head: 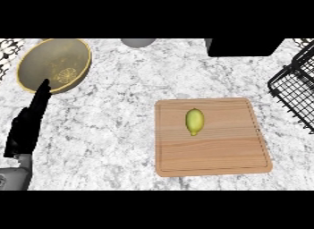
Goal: Pick the cupcake from the cutting board and place it in the tiered basket
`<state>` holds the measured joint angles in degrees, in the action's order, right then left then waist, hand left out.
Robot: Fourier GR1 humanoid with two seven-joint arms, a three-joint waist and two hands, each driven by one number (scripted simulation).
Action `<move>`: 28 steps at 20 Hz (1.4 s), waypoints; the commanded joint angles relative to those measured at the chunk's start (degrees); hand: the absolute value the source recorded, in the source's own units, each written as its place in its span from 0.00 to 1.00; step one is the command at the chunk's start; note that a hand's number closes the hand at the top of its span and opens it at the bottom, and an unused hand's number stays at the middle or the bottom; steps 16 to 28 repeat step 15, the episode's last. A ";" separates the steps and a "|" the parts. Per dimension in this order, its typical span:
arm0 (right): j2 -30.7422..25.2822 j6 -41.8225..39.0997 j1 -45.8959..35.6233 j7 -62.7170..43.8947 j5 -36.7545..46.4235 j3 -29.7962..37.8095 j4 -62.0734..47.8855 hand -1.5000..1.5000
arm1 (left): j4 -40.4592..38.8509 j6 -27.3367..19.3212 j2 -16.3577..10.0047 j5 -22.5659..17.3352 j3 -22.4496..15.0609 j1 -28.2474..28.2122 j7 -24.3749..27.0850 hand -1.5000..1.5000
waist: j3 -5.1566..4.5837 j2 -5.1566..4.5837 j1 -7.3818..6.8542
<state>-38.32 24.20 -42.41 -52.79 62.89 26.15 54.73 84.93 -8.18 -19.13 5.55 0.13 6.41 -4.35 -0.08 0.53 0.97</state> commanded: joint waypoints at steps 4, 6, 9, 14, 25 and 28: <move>2.27 -6.83 10.45 -9.68 -5.32 5.07 21.60 0.00 | -2.52 -0.03 -0.67 0.36 2.02 0.98 0.83 0.50 | -0.01 0.23 1.58; 5.78 -7.13 17.01 -11.83 -5.33 6.16 29.16 0.00 | 0.34 0.30 -0.89 -0.03 2.03 -3.57 2.30 0.50 | 0.00 0.57 1.85; 8.56 -12.15 22.60 -12.85 -8.36 7.41 42.19 0.00 | -1.51 1.20 -1.54 -1.18 3.48 -2.05 2.17 0.50 | -0.06 0.69 2.97; 15.86 -14.14 37.63 -11.39 -11.47 10.85 63.64 0.00 | -0.09 -0.23 -0.60 -0.25 3.23 -2.64 1.14 0.50 | -0.02 0.69 3.52; 16.14 -15.85 38.75 -11.85 -13.51 12.18 67.79 0.00 | -1.10 -1.34 1.59 0.65 1.67 -2.16 1.75 0.50 | -0.04 0.56 3.57; 16.14 -15.85 38.75 -11.85 -13.51 12.18 67.79 0.00 | -1.10 -1.34 1.59 0.65 1.67 -2.16 1.75 0.50 | -0.04 0.56 3.57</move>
